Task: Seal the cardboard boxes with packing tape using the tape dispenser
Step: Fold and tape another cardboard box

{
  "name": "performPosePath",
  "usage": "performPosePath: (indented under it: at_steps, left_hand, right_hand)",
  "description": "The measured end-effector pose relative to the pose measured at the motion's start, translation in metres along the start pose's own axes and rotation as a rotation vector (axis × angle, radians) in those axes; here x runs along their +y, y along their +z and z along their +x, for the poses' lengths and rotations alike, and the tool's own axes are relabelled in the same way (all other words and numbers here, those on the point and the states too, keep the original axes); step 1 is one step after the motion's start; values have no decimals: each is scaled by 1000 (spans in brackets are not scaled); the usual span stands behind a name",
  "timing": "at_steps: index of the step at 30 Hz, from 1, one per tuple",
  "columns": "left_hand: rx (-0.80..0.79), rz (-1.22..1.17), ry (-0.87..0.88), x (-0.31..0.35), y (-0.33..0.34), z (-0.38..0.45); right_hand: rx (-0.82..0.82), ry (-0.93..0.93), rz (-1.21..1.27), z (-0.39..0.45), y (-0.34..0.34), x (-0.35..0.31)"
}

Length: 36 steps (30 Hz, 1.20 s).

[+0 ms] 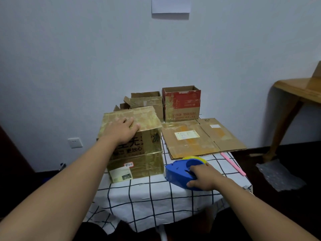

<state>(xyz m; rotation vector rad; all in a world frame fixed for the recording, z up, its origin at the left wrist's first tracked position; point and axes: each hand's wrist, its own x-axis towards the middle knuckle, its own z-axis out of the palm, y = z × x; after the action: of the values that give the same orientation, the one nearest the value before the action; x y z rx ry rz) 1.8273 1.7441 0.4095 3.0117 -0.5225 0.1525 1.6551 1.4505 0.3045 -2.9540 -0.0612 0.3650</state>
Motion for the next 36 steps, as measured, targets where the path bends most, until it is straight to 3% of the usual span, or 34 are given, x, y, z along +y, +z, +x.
performPosePath:
  at_steps: [10,15,22,25,28,31,36]
  left_hand:
    - [-32,-36,-5,2,-4,-2]
    - [-92,-64,-1,2,-9,3]
    - [-48,-334,31,-7,-23,12]
    - [81,-526,-19,-16,-28,15]
    - [186,-937,-132,-23,-35,19]
    - [174,-1323,-147,-28,-44,17]
    - [130,-1547,-83,-40,-45,8]
  right_hand:
    - [252,-84,245,-30,-53,24]
    - [444,-183,224,-29,-110,14]
    - [626,-312,135,16,-175,-43]
    - [634,-380,119,46,-192,-69]
    - [644,-449,55,73,-197,-89]
    - [584,-491,58,95,-192,-100]
    - [478,-499,65,115,-180,-110]
